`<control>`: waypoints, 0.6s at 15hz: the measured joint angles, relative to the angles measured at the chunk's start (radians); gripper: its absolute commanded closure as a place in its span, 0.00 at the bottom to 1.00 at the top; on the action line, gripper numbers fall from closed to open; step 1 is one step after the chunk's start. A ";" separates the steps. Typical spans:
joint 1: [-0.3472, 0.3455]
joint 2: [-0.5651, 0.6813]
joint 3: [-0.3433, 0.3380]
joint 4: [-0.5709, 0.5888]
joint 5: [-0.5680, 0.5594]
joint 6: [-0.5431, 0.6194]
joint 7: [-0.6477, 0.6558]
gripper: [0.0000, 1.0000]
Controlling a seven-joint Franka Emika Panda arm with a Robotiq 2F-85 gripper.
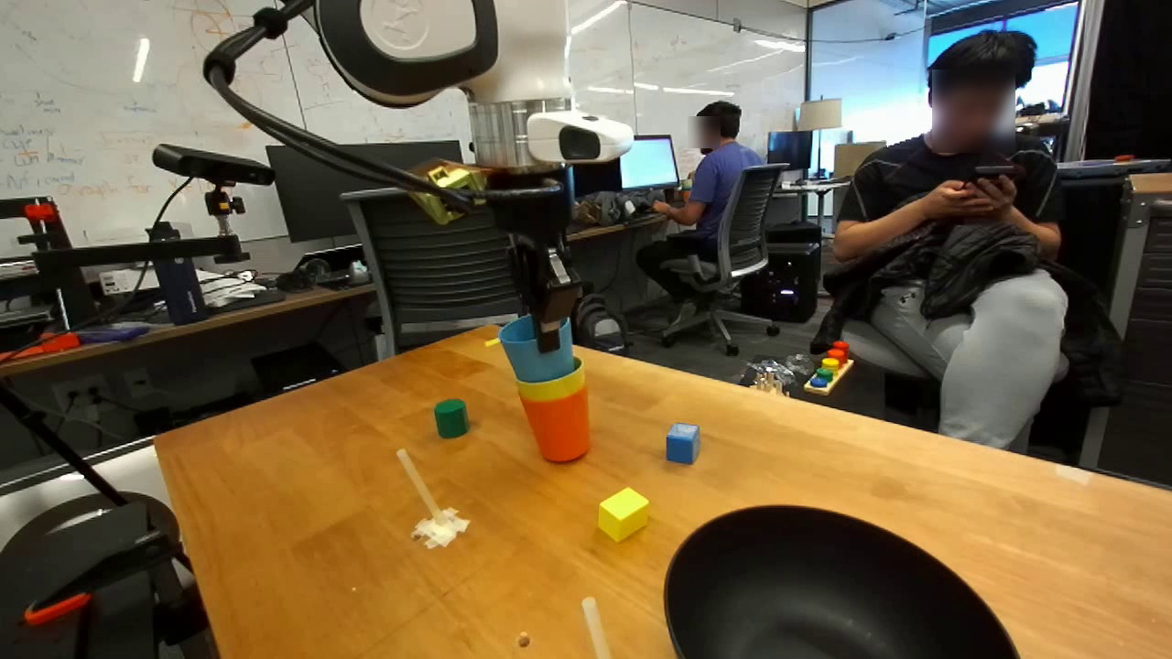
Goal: Stack the cups
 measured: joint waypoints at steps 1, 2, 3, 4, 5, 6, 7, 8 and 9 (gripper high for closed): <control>-0.001 0.000 -0.003 -0.006 0.000 0.015 0.001 0.62; -0.002 0.000 -0.006 -0.011 0.000 0.025 0.001 0.55; -0.003 0.001 -0.008 -0.015 0.000 0.032 0.001 0.48; -0.005 0.003 -0.009 -0.017 0.000 0.036 0.001 0.39; -0.007 0.004 -0.009 -0.019 0.000 0.038 0.001 0.32; -0.009 0.005 -0.009 -0.020 0.002 0.038 0.001 0.23; -0.010 0.007 -0.009 -0.021 0.005 0.038 0.000 0.17; -0.011 0.009 -0.009 -0.022 0.007 0.037 -0.001 0.08; -0.011 0.010 -0.008 -0.022 0.009 0.033 -0.005 0.02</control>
